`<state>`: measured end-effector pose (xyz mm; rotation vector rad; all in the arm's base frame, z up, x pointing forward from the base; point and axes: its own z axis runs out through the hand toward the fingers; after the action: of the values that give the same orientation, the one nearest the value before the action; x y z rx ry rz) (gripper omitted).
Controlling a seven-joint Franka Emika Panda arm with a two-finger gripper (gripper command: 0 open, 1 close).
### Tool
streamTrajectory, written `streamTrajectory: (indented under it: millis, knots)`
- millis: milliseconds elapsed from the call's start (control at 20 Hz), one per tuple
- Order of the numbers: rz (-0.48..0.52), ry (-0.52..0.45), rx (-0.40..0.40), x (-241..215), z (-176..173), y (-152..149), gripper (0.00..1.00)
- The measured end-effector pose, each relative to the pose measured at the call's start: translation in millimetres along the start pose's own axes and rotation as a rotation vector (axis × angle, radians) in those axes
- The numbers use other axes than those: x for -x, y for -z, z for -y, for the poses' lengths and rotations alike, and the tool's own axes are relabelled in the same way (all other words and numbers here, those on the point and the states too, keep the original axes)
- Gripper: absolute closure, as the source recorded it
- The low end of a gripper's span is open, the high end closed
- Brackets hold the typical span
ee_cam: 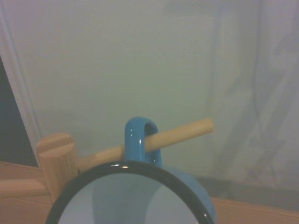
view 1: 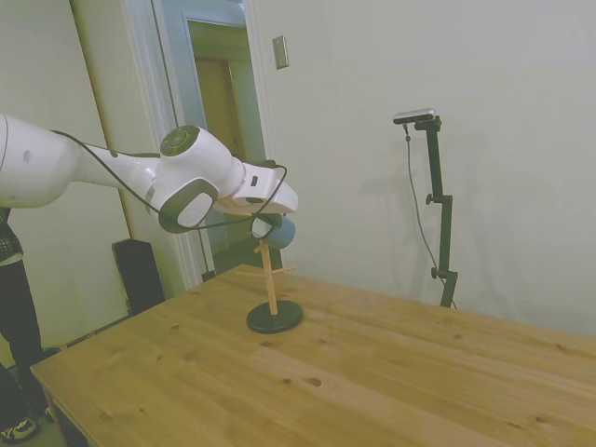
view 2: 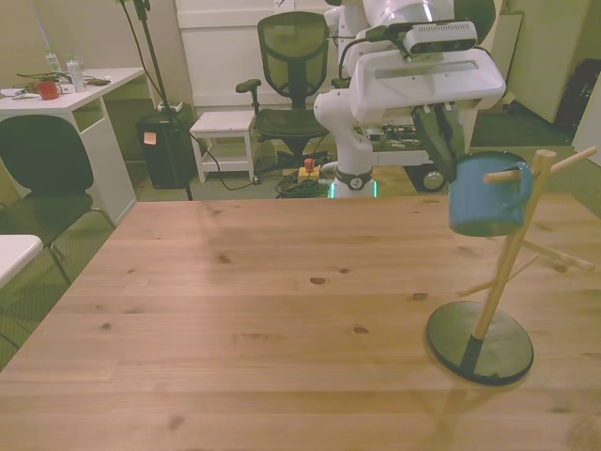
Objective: Unload the mug
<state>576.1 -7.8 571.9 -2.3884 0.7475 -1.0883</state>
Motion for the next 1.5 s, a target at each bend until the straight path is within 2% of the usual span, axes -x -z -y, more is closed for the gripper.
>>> streamTrajectory:
  millis: [750, 1050, 1250, 1500]
  knots:
    - [-0.046, -0.043, -0.019, -25, -4, 14, 1.0]
    - [-0.081, -0.076, -0.002, -45, -23, 23, 1.0]
    - [-0.123, -0.148, 0.058, -68, -58, 34, 1.0]
    - [-0.089, -0.272, 0.251, -83, -120, 74, 1.0]
